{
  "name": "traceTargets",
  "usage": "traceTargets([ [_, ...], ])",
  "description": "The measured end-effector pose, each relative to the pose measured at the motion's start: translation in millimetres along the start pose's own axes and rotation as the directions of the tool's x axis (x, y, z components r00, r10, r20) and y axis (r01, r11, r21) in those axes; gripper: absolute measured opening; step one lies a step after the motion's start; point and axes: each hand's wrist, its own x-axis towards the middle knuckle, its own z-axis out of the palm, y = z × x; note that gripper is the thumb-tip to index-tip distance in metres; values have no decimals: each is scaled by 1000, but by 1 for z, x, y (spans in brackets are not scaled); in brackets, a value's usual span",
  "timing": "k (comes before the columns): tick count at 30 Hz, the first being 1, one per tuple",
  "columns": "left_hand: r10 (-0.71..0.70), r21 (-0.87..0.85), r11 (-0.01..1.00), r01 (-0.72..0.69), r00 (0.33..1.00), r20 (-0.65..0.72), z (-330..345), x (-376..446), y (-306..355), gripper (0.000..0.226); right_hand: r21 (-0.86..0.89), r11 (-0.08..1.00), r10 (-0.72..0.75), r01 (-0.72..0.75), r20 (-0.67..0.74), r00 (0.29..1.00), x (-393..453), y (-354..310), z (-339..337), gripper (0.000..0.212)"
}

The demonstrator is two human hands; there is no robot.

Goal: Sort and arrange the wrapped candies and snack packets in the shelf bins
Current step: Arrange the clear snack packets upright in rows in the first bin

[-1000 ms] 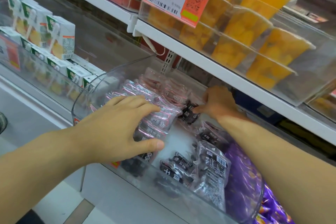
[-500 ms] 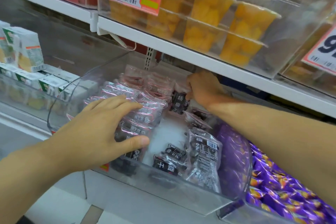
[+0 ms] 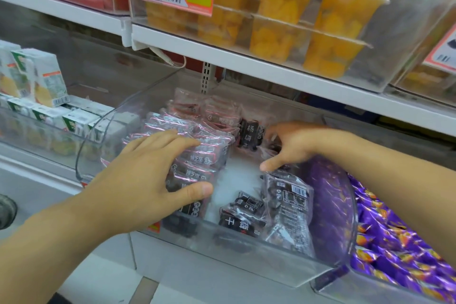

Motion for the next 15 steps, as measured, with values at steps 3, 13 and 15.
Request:
traceTargets([
  [3, 2, -12, 1000, -2, 1000, -8, 0, -1, 1, 91, -48, 999, 7, -14, -130, 992, -2, 5, 2, 42],
  [13, -10, -17, 1000, 9, 1000, -7, 1, -1, 1, 90, -11, 995, -102, 102, -213, 972, -11, 8, -30, 62],
  [15, -8, -6, 1000, 8, 1000, 2, 1, -1, 0, 90, 39, 983, -169, 179, -176, 970, -6, 4, -28, 54],
])
